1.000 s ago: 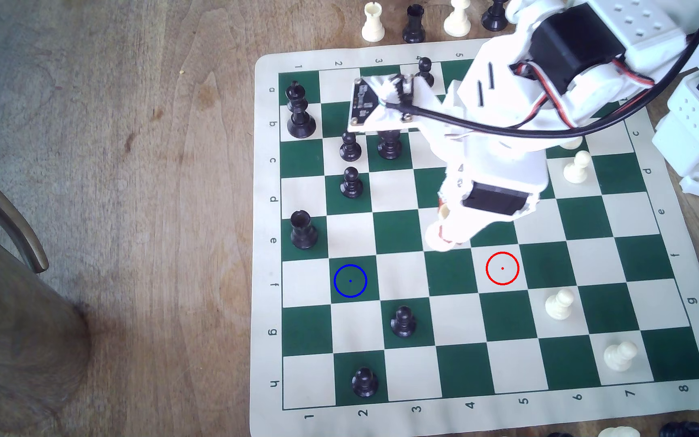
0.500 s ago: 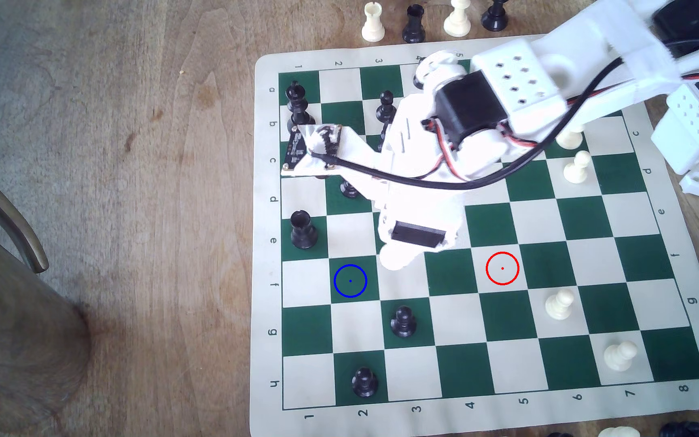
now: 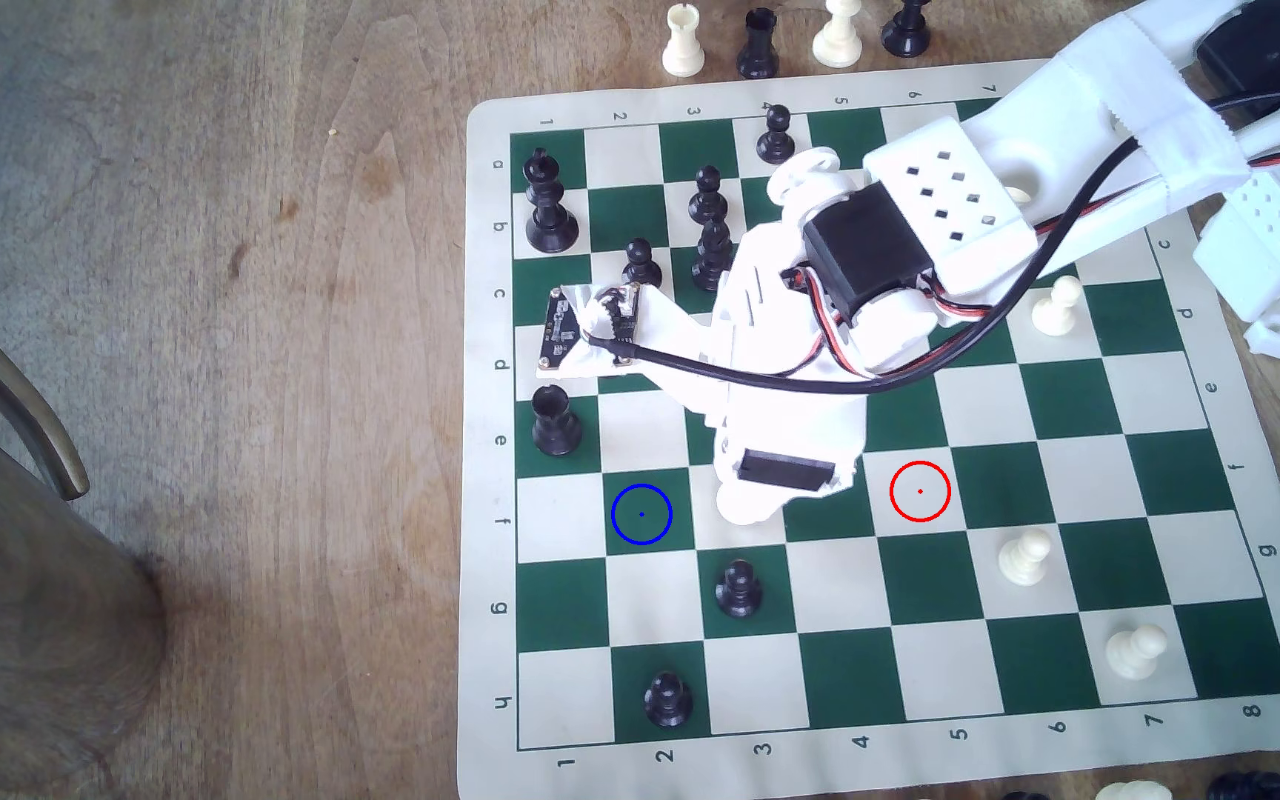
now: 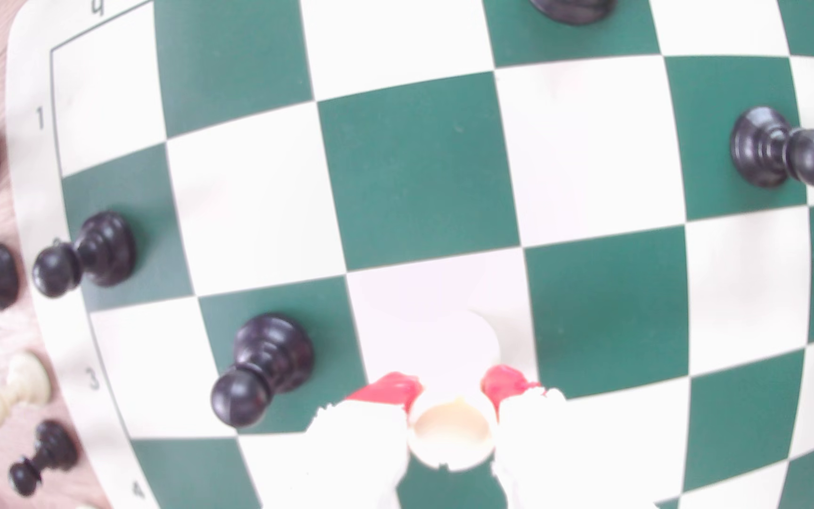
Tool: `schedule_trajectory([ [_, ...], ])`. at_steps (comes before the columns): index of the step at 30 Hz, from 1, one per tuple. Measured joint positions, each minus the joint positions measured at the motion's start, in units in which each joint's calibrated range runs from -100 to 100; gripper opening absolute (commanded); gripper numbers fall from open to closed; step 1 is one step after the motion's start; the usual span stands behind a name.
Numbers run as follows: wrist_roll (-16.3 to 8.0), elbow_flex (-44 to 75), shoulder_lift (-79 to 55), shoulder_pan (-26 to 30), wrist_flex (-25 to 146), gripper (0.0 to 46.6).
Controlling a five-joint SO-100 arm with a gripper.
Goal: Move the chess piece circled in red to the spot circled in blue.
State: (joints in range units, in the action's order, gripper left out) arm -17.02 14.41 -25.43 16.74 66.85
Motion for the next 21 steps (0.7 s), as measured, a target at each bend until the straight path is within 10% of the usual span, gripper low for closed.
schedule_trajectory([
  [6, 0.00, -0.63, 0.00, 0.00, -1.04, 2.5],
  [9, 0.00, -0.63, 0.00, 0.00, -1.04, 22.6],
  [11, 0.00, -1.99, 0.08, -0.22, -1.04, 25.3],
  [21, 0.00, -8.22, 6.03, -0.81, -3.59, 28.8],
])
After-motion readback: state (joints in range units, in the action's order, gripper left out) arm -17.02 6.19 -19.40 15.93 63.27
